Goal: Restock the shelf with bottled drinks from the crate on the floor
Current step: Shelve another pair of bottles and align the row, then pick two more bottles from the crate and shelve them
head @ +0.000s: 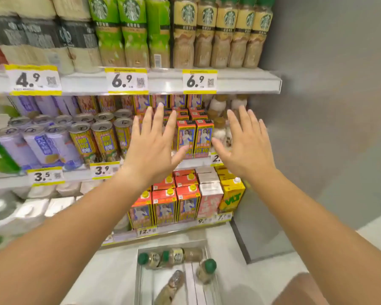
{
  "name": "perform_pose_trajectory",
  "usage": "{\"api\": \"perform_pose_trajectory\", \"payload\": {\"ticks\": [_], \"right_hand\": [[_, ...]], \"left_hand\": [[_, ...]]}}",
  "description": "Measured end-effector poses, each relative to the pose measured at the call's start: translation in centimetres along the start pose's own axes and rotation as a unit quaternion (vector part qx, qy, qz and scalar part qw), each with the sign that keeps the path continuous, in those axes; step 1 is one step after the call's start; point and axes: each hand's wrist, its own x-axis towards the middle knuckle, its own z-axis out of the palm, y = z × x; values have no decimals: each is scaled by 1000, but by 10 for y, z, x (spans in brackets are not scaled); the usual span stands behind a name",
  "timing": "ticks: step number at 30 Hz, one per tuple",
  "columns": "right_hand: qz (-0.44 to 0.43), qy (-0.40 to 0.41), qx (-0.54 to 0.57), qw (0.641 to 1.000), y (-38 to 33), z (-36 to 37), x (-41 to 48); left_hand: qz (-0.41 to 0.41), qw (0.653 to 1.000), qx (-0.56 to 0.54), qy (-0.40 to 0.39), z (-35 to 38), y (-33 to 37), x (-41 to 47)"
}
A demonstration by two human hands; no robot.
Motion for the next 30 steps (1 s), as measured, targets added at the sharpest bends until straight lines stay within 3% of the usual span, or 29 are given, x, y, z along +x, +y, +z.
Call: {"api": "perform_pose_trajectory", "payload": {"ticks": [7, 13, 18, 21, 23, 27, 30], "right_hand": [[21, -81, 14, 996, -33, 62, -91], [40, -199, 22, 979, -62, 135, -184], [54, -282, 42, 957, -75, 187, -248], [59, -311, 57, 947, -79, 217, -276], [58, -328, 71, 940, -82, 234, -287], [53, -383, 93, 918, -83, 269, -300], [74, -425, 121, 894, -79, 297, -300]], "left_hand": [[6, 994, -45, -103, 78, -3, -104], [4, 972, -49, -229, 145, -1, -194], [-27, 949, -111, -293, 191, 12, -261], [-99, 929, -186, -303, 211, 34, -297], [-175, 897, -247, -322, 226, 48, -315], [-360, 791, -337, -363, 261, 63, -327], [-522, 663, -392, -366, 292, 62, -319]]}}
